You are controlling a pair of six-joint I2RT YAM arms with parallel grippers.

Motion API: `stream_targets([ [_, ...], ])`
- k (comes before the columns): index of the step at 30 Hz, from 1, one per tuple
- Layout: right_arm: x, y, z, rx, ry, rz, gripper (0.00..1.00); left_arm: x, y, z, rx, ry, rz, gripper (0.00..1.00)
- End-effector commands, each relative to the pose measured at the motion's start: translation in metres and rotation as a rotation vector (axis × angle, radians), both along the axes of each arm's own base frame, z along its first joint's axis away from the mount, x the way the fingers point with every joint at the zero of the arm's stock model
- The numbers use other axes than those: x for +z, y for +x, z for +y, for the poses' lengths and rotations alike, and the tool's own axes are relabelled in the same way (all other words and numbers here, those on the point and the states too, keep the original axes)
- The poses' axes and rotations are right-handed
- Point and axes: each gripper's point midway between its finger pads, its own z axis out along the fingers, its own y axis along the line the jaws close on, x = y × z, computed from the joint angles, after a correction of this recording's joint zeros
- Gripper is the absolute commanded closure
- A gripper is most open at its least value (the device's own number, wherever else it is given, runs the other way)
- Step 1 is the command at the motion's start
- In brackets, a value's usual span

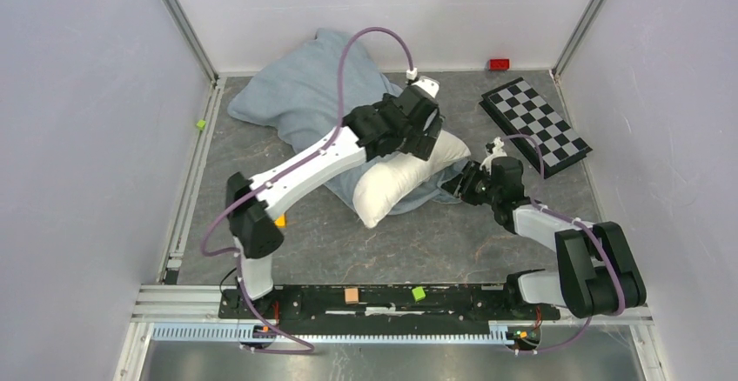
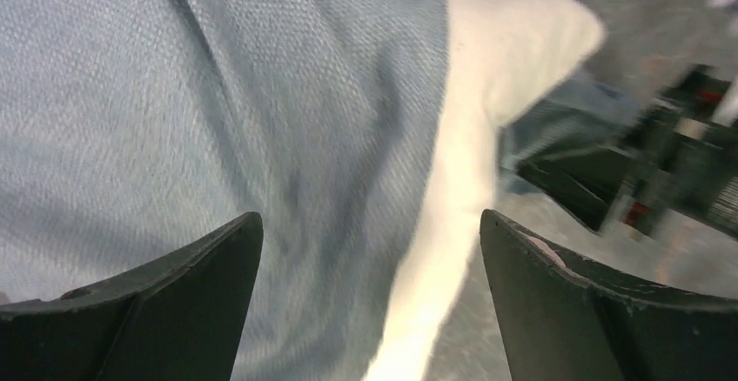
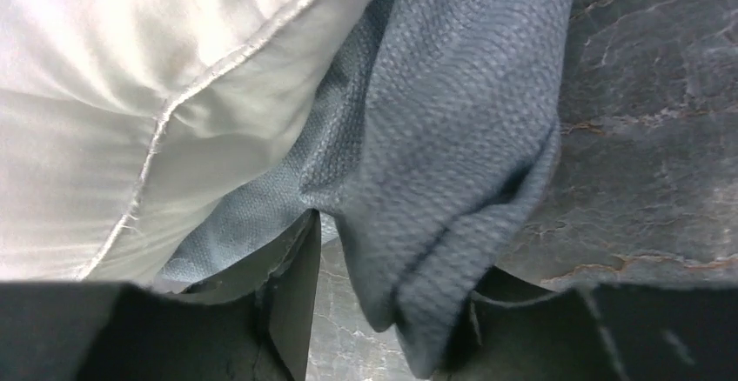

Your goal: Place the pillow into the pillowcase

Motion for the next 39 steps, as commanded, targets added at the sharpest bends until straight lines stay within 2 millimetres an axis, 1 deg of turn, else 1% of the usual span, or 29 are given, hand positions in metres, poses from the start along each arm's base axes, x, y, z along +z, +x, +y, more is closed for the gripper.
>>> stream_targets([
  [1, 0.023, 0.013, 0.005, 0.011, 0.089, -0.108, 0.46, -0.032, 0.023, 0.012, 0.028, 0.256, -0.041, 0.0],
  [3, 0.02, 0.016, 0.004, 0.006, 0.082, -0.115, 0.37, -0.043, 0.025, 0.007, 0.018, 0.284, -0.032, 0.0],
  [4, 0.02, 0.018, 0.004, 0.001, 0.084, -0.122, 0.35, -0.048, 0.026, 0.007, 0.02, 0.303, -0.033, 0.0],
  [6, 0.016, 0.022, 0.004, -0.007, 0.087, -0.117, 0.35, -0.067, 0.027, 0.005, 0.012, 0.353, -0.009, 0.0],
  [7, 0.015, 0.025, 0.004, -0.005, 0.087, -0.117, 0.35, -0.073, 0.027, 0.006, 0.015, 0.375, 0.004, 0.0],
  [8, 0.014, 0.027, 0.005, -0.006, 0.085, -0.115, 0.38, -0.081, 0.028, 0.005, 0.013, 0.389, 0.016, 0.0],
  [9, 0.013, 0.029, 0.005, -0.006, 0.084, -0.116, 0.47, -0.087, 0.029, 0.006, 0.023, 0.406, 0.017, 0.0],
  [10, 0.014, 0.032, 0.006, -0.003, 0.083, -0.115, 0.61, -0.092, 0.033, 0.008, 0.039, 0.43, 0.005, 0.0],
  [11, 0.015, 0.033, 0.005, 0.001, 0.078, -0.112, 0.79, -0.097, 0.04, 0.013, 0.067, 0.47, -0.016, 0.0],
  [12, 0.015, 0.033, 0.005, 0.003, 0.067, -0.106, 0.9, -0.099, 0.047, 0.018, 0.099, 0.499, -0.032, 0.0],
  [13, 0.019, 0.033, 0.004, 0.002, 0.056, -0.11, 0.99, -0.102, 0.054, 0.025, 0.131, 0.517, -0.035, 0.04],
  [14, 0.02, 0.031, 0.002, 0.004, 0.04, -0.101, 1.0, -0.104, 0.06, 0.028, 0.146, 0.518, -0.027, 0.21],
  [15, 0.025, 0.031, -0.002, 0.007, 0.009, -0.109, 1.0, -0.103, 0.067, 0.036, 0.176, 0.529, -0.027, 0.46],
  [16, 0.028, 0.028, -0.007, 0.0, -0.03, -0.102, 1.0, -0.098, 0.072, 0.044, 0.207, 0.539, -0.039, 0.72],
  [17, 0.032, 0.026, -0.012, 0.0, -0.07, -0.103, 1.0, -0.092, 0.078, 0.052, 0.229, 0.539, -0.044, 0.93],
  [18, 0.039, 0.025, -0.018, -0.002, -0.11, -0.117, 1.0, -0.083, 0.081, 0.06, 0.252, 0.525, -0.049, 0.97],
  [20, 0.051, 0.022, -0.029, 0.011, -0.19, -0.126, 1.0, -0.06, 0.088, 0.081, 0.302, 0.477, -0.06, 0.98],
  [21, 0.049, 0.014, -0.035, 0.021, -0.228, -0.096, 1.0, -0.045, 0.089, 0.09, 0.321, 0.449, -0.068, 0.98],
  [23, 0.05, 0.006, -0.054, 0.003, -0.283, -0.074, 1.0, -0.02, 0.091, 0.107, 0.355, 0.399, -0.087, 0.98],
  [24, 0.047, 0.002, -0.063, -0.011, -0.311, -0.057, 1.0, -0.008, 0.091, 0.114, 0.371, 0.371, -0.097, 0.98],
  [26, 0.035, -0.005, -0.082, -0.057, -0.367, -0.014, 1.0, 0.013, 0.089, 0.121, 0.39, 0.288, -0.104, 0.98],
  [27, 0.026, -0.009, -0.087, -0.07, -0.376, 0.011, 1.0, 0.025, 0.086, 0.123, 0.4, 0.234, -0.11, 0.98],
  [30, 0.0, -0.021, -0.095, -0.082, -0.395, 0.075, 1.0, 0.047, 0.08, 0.114, 0.376, 0.099, -0.114, 0.98],
  [32, -0.007, -0.024, -0.096, -0.09, -0.401, 0.087, 1.0, 0.057, 0.075, 0.106, 0.353, 0.03, -0.11, 0.98],
  [34, -0.003, -0.024, -0.096, -0.097, -0.396, 0.075, 0.98, 0.062, 0.071, 0.095, 0.313, -0.033, -0.095, 0.98],
  [35, 0.002, -0.023, -0.097, -0.102, -0.396, 0.06, 0.91, 0.064, 0.07, 0.091, 0.301, -0.058, -0.09, 0.98],
  [37, 0.018, -0.018, -0.1, -0.12, -0.41, 0.028, 0.72, 0.066, 0.068, 0.086, 0.287, -0.095, -0.083, 0.98],
  [39, 0.041, -0.014, -0.106, -0.15, -0.435, -0.021, 0.61, 0.068, 0.066, 0.08, 0.272, -0.127, -0.076, 0.98],
])
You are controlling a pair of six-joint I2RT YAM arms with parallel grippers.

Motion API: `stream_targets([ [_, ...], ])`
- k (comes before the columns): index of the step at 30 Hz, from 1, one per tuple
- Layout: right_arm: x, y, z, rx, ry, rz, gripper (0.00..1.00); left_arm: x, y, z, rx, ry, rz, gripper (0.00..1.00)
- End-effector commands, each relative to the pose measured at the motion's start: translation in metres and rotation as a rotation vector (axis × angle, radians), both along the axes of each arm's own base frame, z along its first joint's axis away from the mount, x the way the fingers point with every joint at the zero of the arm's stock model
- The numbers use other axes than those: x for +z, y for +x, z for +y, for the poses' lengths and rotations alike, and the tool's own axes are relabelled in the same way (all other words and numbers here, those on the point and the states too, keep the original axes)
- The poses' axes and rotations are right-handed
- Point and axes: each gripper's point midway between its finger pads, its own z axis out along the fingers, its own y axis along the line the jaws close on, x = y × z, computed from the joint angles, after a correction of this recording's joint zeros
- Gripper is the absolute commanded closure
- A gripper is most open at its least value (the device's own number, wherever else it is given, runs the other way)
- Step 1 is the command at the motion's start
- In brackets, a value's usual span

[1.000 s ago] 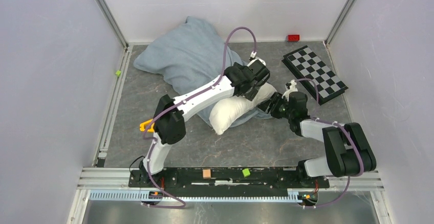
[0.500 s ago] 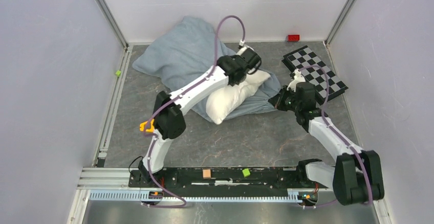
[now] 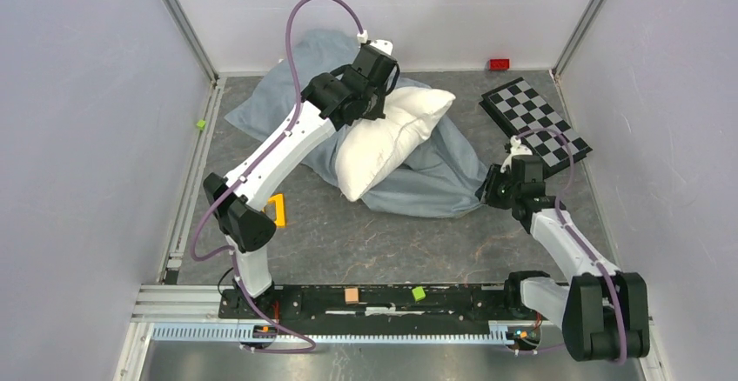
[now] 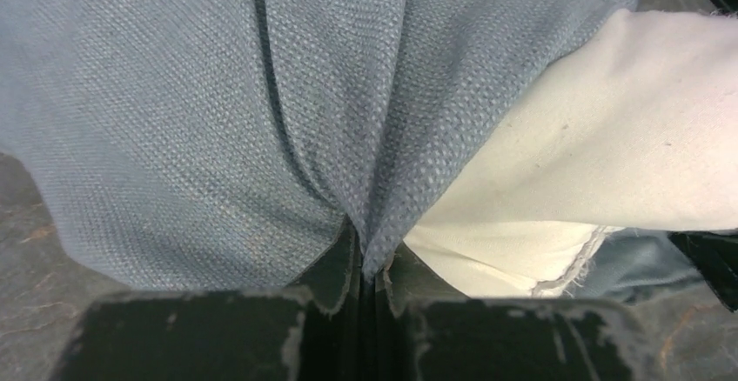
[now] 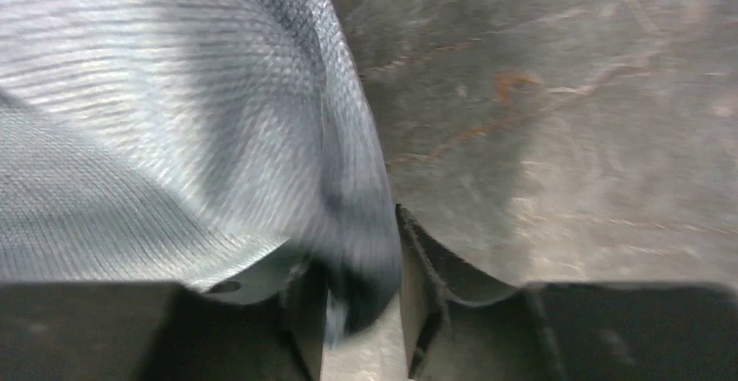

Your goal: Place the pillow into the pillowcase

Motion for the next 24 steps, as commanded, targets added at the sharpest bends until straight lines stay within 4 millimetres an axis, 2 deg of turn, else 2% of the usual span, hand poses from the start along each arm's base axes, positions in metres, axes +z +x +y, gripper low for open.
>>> stream_targets([
  [1, 0.05, 0.01, -0.027, -0.085, -0.116, -0.121, 0.56, 0.02, 0.006, -0.005, 0.021, -0.131, -0.043, 0.98],
  [3, 0.081, 0.013, -0.031, -0.11, -0.136, -0.201, 0.53, 0.021, 0.005, -0.009, 0.009, -0.146, -0.042, 0.98],
  [5, 0.113, 0.015, -0.027, -0.112, -0.118, -0.283, 0.53, 0.022, 0.005, -0.013, 0.002, -0.162, -0.038, 0.98],
  [7, 0.139, 0.016, -0.012, -0.089, -0.058, -0.377, 0.52, 0.022, 0.005, -0.015, 0.0, -0.175, -0.034, 0.98],
  [9, 0.151, 0.016, 0.017, -0.012, 0.032, -0.421, 0.52, 0.023, 0.005, -0.017, -0.001, -0.185, -0.033, 0.98],
  [13, 0.151, 0.018, 0.071, 0.101, 0.188, -0.496, 0.52, 0.028, 0.005, -0.021, -0.006, -0.209, -0.036, 0.98],
  [16, 0.141, 0.023, 0.104, 0.139, 0.302, -0.524, 0.53, 0.034, 0.005, -0.022, -0.001, -0.228, -0.045, 0.98],
  [19, 0.132, 0.032, 0.122, 0.134, 0.353, -0.556, 0.53, 0.04, 0.005, -0.025, 0.002, -0.258, -0.048, 0.98],
  [24, 0.116, 0.058, 0.13, 0.034, 0.345, -0.594, 0.42, 0.048, 0.003, -0.034, 0.004, -0.332, -0.037, 0.98],
])
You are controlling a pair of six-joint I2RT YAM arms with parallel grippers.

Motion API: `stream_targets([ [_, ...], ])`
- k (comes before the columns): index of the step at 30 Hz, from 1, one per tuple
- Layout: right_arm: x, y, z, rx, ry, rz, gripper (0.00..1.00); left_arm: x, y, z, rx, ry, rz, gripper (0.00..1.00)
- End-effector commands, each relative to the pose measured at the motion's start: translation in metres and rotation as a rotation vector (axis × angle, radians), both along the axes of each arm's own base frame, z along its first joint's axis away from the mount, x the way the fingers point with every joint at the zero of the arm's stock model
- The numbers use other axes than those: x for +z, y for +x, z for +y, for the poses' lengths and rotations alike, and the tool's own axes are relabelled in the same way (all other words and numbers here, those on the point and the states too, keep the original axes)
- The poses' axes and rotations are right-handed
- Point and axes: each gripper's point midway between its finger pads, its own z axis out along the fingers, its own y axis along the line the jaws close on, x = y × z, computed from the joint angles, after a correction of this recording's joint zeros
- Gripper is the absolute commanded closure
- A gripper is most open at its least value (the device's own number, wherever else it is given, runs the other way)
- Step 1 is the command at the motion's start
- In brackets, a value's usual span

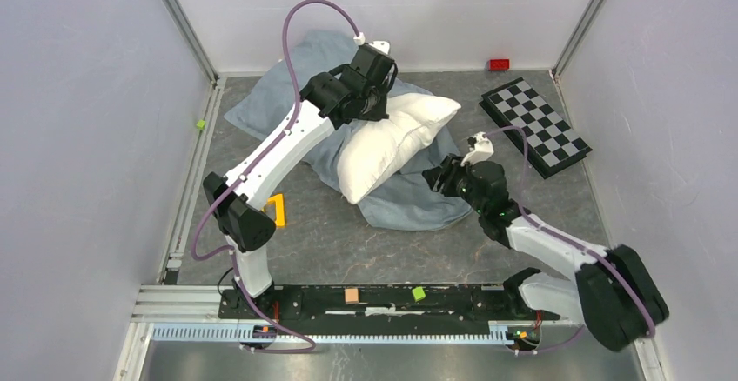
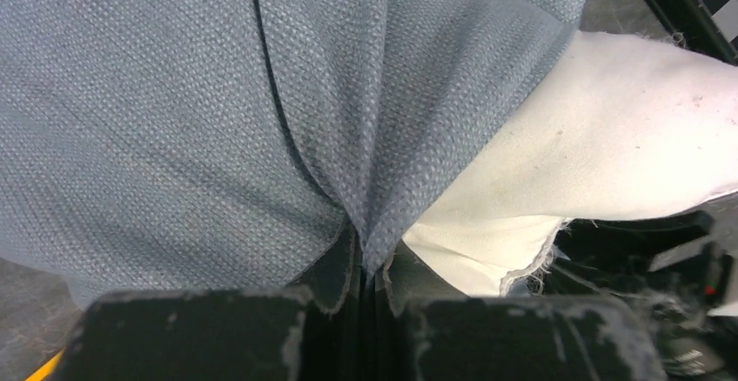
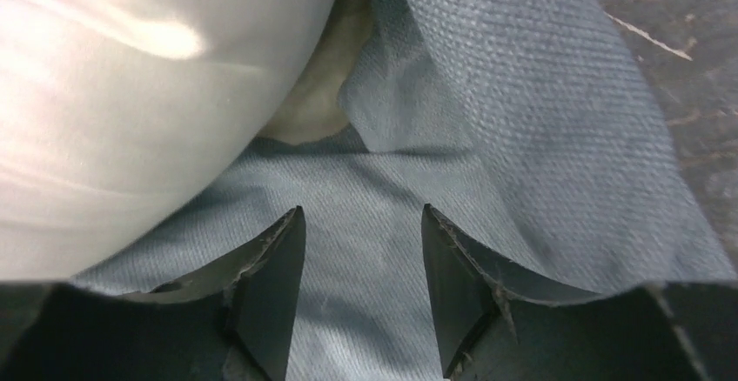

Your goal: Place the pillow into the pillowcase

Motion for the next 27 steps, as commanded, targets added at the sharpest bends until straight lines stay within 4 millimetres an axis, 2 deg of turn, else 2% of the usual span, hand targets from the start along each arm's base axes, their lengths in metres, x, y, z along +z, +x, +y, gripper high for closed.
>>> stream_targets([
  [1, 0.046, 0.04, 0.01, -0.122, 0.152, -0.206, 0.4, 0.061, 0.01, -0.017, 0.039, -0.228, -0.112, 0.98],
  [7, 0.02, 0.069, 0.012, -0.246, 0.144, -0.172, 0.36, 0.07, 0.008, -0.017, 0.06, -0.275, -0.122, 0.98],
  [14, 0.009, 0.094, 0.025, -0.306, 0.163, -0.154, 0.32, 0.076, 0.004, -0.02, 0.057, -0.314, -0.112, 0.98],
  [19, -0.009, 0.108, 0.035, -0.338, 0.135, -0.099, 0.32, 0.078, 0.003, -0.019, 0.065, -0.323, -0.114, 0.98],
  [23, -0.029, 0.108, 0.032, -0.371, 0.118, -0.051, 0.37, 0.088, 0.003, -0.012, 0.094, -0.343, -0.136, 0.98],
  [27, -0.041, 0.113, 0.035, -0.366, 0.084, -0.026, 0.49, 0.095, 0.003, -0.007, 0.119, -0.366, -0.156, 0.98],
])
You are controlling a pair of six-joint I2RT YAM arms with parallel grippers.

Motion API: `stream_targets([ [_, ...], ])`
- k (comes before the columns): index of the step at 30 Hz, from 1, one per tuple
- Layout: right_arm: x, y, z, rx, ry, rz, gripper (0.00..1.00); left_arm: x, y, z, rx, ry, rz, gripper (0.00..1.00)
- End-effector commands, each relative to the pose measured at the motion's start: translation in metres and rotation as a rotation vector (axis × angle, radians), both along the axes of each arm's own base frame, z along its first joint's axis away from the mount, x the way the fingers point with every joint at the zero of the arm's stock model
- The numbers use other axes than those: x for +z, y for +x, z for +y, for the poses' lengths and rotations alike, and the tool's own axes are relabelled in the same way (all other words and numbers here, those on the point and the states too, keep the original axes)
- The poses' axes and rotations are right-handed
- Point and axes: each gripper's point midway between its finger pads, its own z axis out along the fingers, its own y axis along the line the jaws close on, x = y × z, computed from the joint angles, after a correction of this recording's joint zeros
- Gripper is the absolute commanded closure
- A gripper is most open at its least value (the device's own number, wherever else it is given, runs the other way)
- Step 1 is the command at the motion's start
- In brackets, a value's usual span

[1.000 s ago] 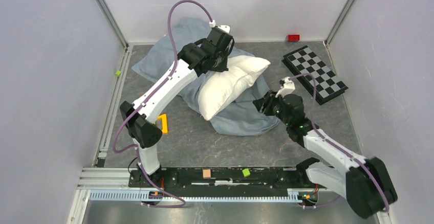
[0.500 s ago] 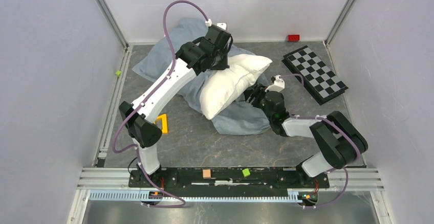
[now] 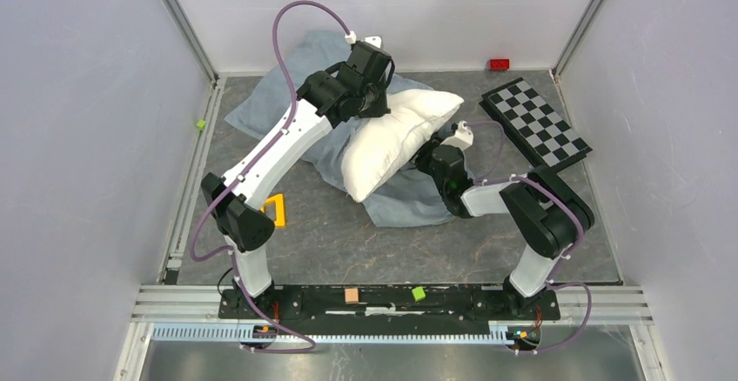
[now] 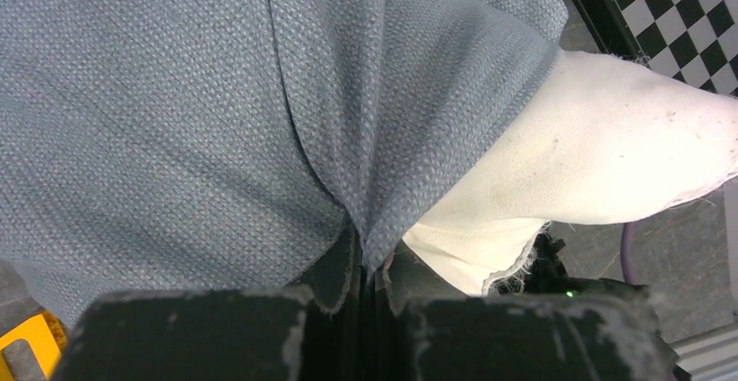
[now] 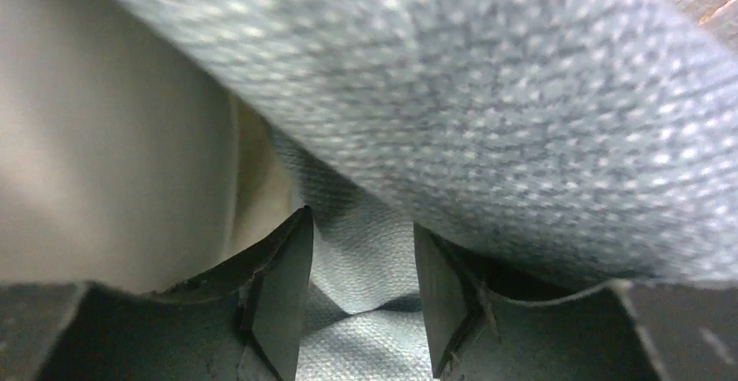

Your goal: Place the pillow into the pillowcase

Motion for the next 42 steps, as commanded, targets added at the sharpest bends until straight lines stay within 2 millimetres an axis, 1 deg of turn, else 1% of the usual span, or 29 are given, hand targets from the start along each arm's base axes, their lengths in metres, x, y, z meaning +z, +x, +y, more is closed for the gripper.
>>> stream_targets([
  [1, 0.002, 0.013, 0.003, -0.025, -0.021, -0.003, 0.52, 0.087, 0.002, 0.003, 0.063, -0.229, -0.183, 0.98],
  [2, 0.003, 0.013, 0.002, -0.023, -0.039, -0.005, 0.58, 0.084, 0.003, 0.005, 0.069, -0.223, -0.181, 0.98],
  [3, 0.005, 0.012, 0.0, -0.025, -0.052, -0.002, 0.67, 0.082, 0.004, 0.007, 0.074, -0.219, -0.178, 0.98],
  [4, 0.005, 0.01, -0.003, -0.026, -0.065, 0.004, 0.79, 0.078, 0.005, 0.009, 0.079, -0.21, -0.175, 0.98],
  [7, 0.01, 0.002, -0.015, -0.016, -0.091, 0.021, 0.99, 0.069, 0.01, 0.014, 0.095, -0.211, -0.166, 0.98],
  [10, 0.017, -0.015, -0.033, -0.01, -0.114, 0.032, 1.0, 0.067, 0.012, 0.018, 0.105, -0.21, -0.168, 0.98],
  [13, 0.025, -0.035, -0.036, 0.08, -0.107, 0.031, 1.0, 0.066, 0.015, 0.018, 0.107, -0.202, -0.176, 0.98],
  [16, 0.035, -0.056, -0.035, 0.166, -0.138, 0.019, 1.0, 0.052, 0.021, 0.017, 0.108, -0.17, -0.166, 0.98],
  [18, 0.04, -0.069, -0.04, 0.193, -0.158, 0.016, 1.0, 0.036, 0.024, 0.014, 0.101, -0.148, -0.148, 0.98],
  [21, 0.026, -0.088, -0.056, 0.193, -0.226, 0.079, 1.0, 0.005, 0.025, 0.007, 0.088, -0.137, -0.105, 0.98],
  [22, 0.018, -0.096, -0.062, 0.188, -0.245, 0.099, 1.0, -0.007, 0.024, 0.002, 0.073, -0.148, -0.086, 0.98],
  [24, 0.001, -0.11, -0.072, 0.185, -0.259, 0.131, 1.0, -0.021, 0.019, -0.009, 0.039, -0.182, -0.062, 0.98],
  [28, -0.027, -0.13, -0.074, 0.228, -0.248, 0.156, 1.0, -0.044, 0.005, -0.034, -0.033, -0.182, -0.026, 0.98],
  [30, -0.034, -0.134, -0.073, 0.242, -0.25, 0.171, 1.0, -0.056, -0.001, -0.044, -0.056, -0.162, -0.006, 0.98],
  [32, -0.036, -0.133, -0.075, 0.235, -0.255, 0.176, 1.0, -0.066, -0.005, -0.052, -0.07, -0.159, 0.011, 0.98],
  [33, -0.035, -0.131, -0.076, 0.227, -0.262, 0.179, 0.99, -0.068, -0.006, -0.054, -0.073, -0.16, 0.014, 0.98],
  [34, -0.033, -0.129, -0.076, 0.224, -0.269, 0.179, 0.94, -0.069, -0.007, -0.056, -0.076, -0.161, 0.014, 0.98],
  [35, -0.029, -0.127, -0.076, 0.221, -0.272, 0.173, 0.87, -0.069, -0.007, -0.056, -0.076, -0.16, 0.015, 0.98],
  [36, -0.026, -0.124, -0.076, 0.215, -0.276, 0.167, 0.77, -0.068, -0.007, -0.056, -0.075, -0.161, 0.012, 0.98],
  [38, -0.019, -0.118, -0.077, 0.197, -0.285, 0.146, 0.61, -0.067, -0.008, -0.056, -0.075, -0.163, 0.009, 0.98],
  [42, -0.008, -0.103, -0.075, 0.174, -0.302, 0.121, 0.41, -0.063, -0.006, -0.057, -0.071, -0.169, 0.003, 0.98],
])
